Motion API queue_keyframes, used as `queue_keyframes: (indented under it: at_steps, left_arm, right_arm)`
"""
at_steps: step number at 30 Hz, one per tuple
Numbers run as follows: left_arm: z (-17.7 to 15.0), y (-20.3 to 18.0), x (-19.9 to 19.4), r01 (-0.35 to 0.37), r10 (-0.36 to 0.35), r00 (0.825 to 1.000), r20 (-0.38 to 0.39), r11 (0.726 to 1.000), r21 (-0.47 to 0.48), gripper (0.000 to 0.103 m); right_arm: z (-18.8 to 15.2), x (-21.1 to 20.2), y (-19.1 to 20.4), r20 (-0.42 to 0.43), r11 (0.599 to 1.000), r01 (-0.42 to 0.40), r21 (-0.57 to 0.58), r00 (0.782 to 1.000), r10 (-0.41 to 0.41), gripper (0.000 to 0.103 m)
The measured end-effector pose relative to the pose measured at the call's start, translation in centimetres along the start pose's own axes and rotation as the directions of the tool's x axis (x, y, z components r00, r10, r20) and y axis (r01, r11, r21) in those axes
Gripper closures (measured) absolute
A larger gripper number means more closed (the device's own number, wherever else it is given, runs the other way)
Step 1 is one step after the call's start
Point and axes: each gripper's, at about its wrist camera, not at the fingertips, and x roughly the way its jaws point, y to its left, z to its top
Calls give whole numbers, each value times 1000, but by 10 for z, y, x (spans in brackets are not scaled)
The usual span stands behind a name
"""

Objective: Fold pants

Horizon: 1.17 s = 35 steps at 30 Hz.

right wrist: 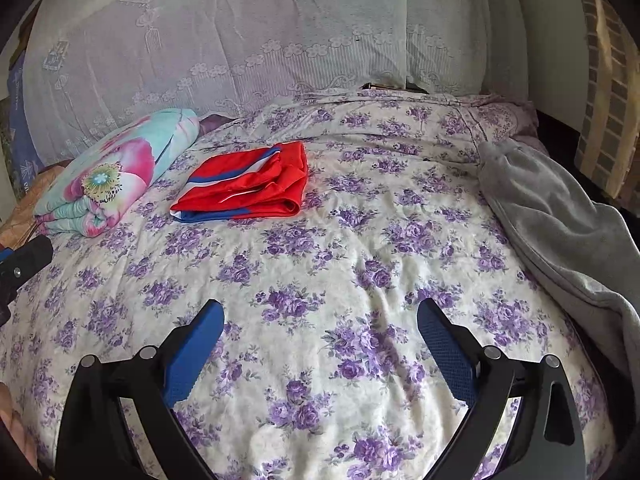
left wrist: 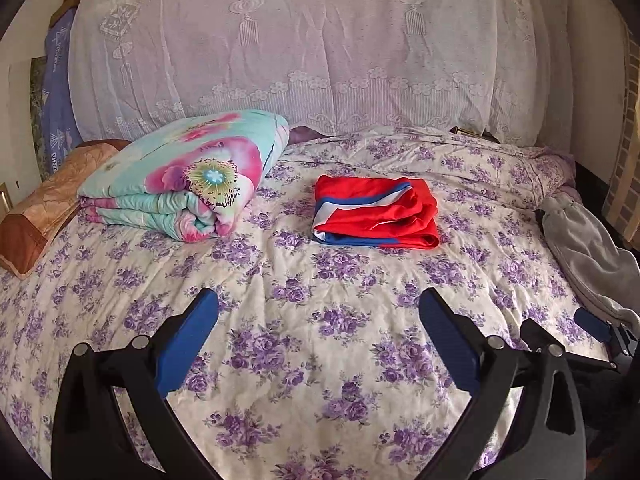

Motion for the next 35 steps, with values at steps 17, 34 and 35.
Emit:
queue_keyframes:
  at_steps: [17,34,35]
  left_arm:
    - [-3,-4,1,-2,2,1000,-5,1000,15,5]
    - [-4,-5,7,16,-16,999,-28,1000,17,5]
    - [-4,-4,7,20,-19,999,-30,1000,11,5]
  right_arm:
    - [-2,-7,7,34,999,26,-35,999,-25,5]
    - [-3,-9,8,32,999,28,-34,999,-27,5]
    - [-3,-9,8,32,999,28,-34,999,-27,5]
